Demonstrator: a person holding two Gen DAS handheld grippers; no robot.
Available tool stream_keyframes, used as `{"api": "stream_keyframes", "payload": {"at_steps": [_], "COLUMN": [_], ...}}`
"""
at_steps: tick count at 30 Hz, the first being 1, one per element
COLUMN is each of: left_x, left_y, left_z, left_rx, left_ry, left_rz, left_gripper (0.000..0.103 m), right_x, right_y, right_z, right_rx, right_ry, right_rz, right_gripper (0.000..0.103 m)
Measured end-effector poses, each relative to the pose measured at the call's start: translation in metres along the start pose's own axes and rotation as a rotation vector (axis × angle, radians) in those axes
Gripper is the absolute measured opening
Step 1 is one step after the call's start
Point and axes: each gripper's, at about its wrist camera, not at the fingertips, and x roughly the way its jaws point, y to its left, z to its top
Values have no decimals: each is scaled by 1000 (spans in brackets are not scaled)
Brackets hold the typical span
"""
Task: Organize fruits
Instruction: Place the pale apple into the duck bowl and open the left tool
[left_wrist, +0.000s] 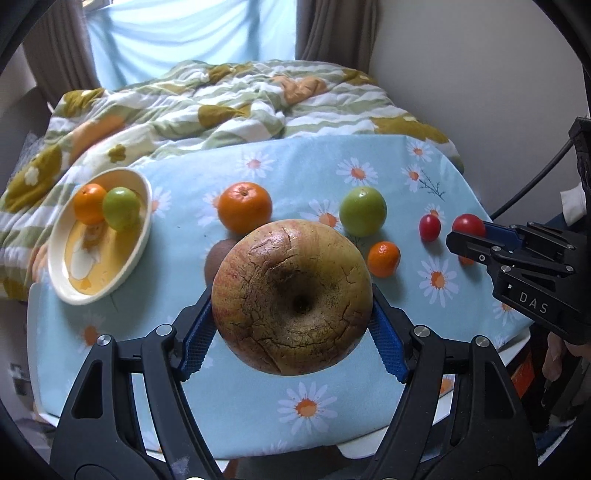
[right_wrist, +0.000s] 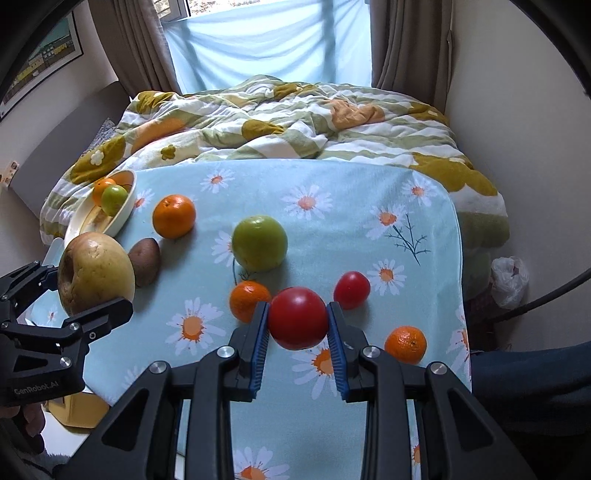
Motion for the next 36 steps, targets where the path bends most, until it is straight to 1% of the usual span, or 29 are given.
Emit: {"api": "stream_keyframes", "payload": {"at_steps": [3, 9, 18, 24, 29, 36], "left_x": [-16, -42, -53, -45, -32, 2], "left_y": [18, 63, 147, 204, 240, 280], "left_z": [3, 8, 14, 18, 21, 24], "left_rx": [-18, -37, -61, -80, -87, -88], "left_ry": [-29, -73, -89, -87, -74, -29], "left_rz": [16, 37, 70, 70, 58, 23], "left_gripper": [81, 81, 81, 81, 81, 81], "right_x": [-8, -17, -4, 18, 37, 57], "right_y": [15, 58, 133, 181, 220, 249], "right_z": [10, 26, 48, 60, 68, 76], "right_rx": [-23, -50, -72, -80, -87, -68], "right_ry": [-14, -44, -55, -39, -29, -12], "right_rz": [20, 55, 100, 137, 149, 142], "right_gripper": [28, 28, 28, 28, 28, 28]}}
